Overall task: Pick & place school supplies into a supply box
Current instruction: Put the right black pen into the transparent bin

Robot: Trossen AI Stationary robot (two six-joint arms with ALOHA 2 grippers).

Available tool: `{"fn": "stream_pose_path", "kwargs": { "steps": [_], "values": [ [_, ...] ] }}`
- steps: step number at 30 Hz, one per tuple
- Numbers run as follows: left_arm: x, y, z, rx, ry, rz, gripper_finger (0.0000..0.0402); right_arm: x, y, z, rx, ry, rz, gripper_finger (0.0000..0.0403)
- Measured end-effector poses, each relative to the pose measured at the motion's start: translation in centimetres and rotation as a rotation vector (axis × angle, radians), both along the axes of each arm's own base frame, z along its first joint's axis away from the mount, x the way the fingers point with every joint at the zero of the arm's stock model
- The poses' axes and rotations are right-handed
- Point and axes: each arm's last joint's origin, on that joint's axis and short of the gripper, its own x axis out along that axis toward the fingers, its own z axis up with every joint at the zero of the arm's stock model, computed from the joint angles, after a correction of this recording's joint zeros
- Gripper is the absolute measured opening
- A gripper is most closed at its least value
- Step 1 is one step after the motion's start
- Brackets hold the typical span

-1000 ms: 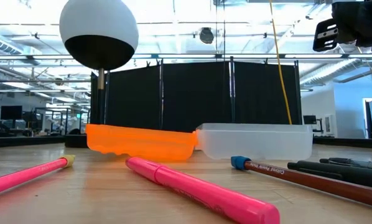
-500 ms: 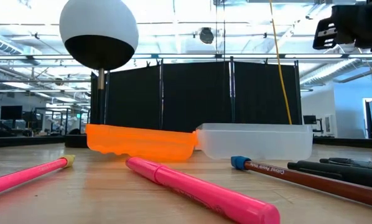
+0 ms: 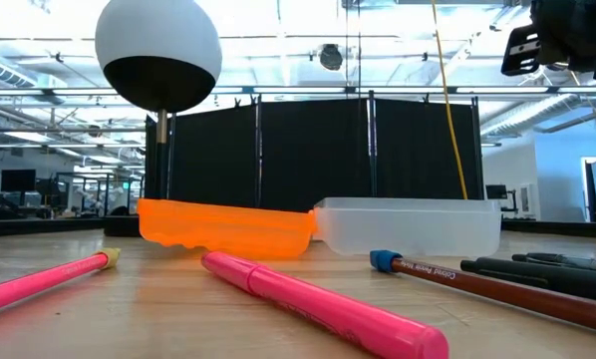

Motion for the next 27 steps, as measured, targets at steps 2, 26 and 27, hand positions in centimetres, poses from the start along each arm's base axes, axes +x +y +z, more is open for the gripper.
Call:
{"fn": "stream_pose_path", "kwargs": {
  "steps": [2,26,27],
  "values": [
    [-0.3,0.4,-1.9,-0.014,-0.055,-0.050,0.0004,0.0,0.0,0.0,0.002,0.002,0.000,0.0000],
    [-4.6,2.8,-8.8,-0.043,-0.332,0.091,0.0003,0.5,-0.7,-0.4,0.246,0.098,-0.248,0.0000],
    [-4.5,2.9,-8.8,-0.042,-0.345,0.087,0.0004,0.5,-0.7,-0.5,0.244,0.105,-0.249,0.0000]
  ]
}}
